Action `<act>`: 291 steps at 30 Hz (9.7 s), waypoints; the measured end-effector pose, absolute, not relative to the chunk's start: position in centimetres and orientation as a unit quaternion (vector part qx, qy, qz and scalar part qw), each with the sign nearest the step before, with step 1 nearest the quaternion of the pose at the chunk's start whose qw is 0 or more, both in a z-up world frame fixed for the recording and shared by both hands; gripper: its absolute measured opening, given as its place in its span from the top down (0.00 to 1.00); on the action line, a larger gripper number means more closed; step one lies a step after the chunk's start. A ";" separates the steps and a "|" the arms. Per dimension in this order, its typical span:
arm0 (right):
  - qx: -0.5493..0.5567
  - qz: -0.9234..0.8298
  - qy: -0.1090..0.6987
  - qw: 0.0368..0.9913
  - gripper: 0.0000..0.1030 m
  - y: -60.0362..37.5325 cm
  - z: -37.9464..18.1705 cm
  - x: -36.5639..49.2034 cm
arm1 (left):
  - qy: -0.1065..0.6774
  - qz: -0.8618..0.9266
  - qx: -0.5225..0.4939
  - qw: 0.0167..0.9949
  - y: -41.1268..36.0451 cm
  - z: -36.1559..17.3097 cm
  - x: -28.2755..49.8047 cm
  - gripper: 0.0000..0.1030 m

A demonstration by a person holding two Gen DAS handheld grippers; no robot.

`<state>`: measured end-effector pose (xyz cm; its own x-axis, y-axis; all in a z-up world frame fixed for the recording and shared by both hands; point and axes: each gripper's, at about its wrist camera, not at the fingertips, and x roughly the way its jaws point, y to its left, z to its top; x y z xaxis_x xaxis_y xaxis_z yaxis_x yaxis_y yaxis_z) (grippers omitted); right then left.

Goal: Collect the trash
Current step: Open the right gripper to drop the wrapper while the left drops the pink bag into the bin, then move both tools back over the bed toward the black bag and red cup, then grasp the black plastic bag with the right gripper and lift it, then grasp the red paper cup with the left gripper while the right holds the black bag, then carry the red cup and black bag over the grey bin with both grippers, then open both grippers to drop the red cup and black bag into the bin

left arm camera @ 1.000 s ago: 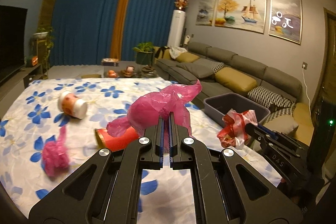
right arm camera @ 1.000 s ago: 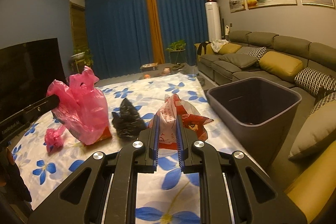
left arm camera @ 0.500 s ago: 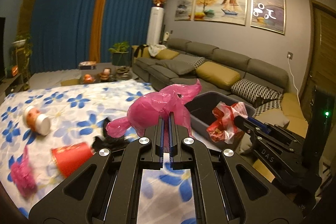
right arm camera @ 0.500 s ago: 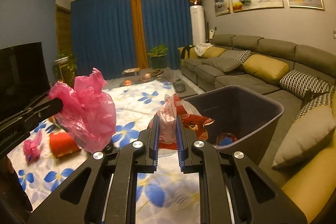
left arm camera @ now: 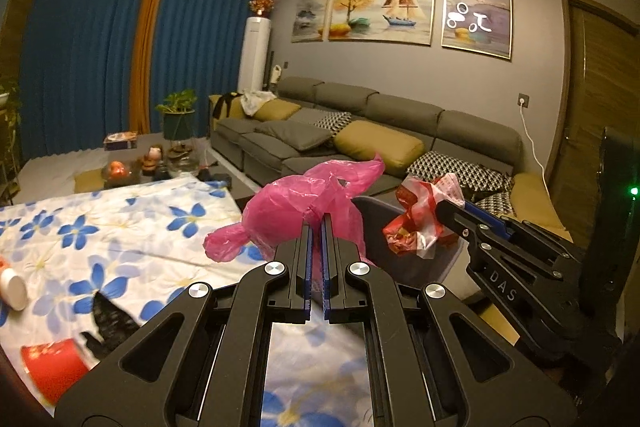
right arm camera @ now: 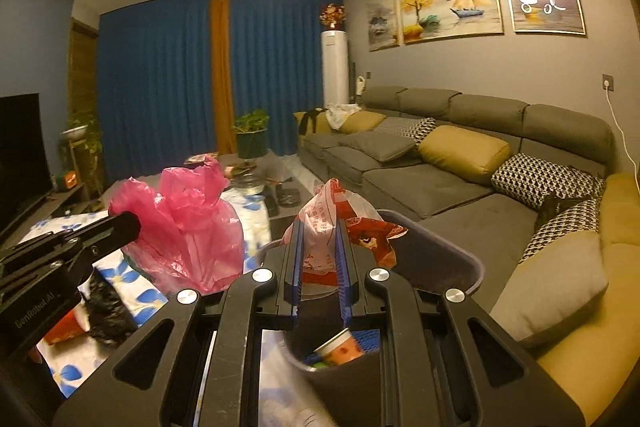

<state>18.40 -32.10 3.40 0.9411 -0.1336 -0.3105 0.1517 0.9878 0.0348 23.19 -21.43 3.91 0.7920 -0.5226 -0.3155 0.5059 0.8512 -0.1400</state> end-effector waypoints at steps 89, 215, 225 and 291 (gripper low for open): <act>0.040 0.048 0.188 0.980 0.20 -20.0 -0.4 12.7 | 0.174 0.020 -0.053 0.983 -0.5 -0.3 11.8 0.09; 0.021 0.046 0.213 0.976 0.91 -21.1 -0.6 14.0 | 0.226 -0.141 -0.028 0.963 -6.9 0.0 15.2 0.98; 0.016 0.014 0.200 0.980 0.91 -24.1 0.2 15.2 | 0.225 -0.190 -0.002 0.956 -11.9 0.4 17.4 0.98; 0.087 -0.105 0.198 0.971 0.61 -37.6 -0.9 23.2 | 0.295 -0.355 0.000 0.887 -29.8 -2.4 31.0 0.86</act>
<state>23.22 -37.57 -0.87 0.8991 -0.1701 -0.4033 0.2393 0.9626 0.1274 31.03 -29.79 -2.42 0.5740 -0.6299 -0.5231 0.6297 0.7480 -0.2098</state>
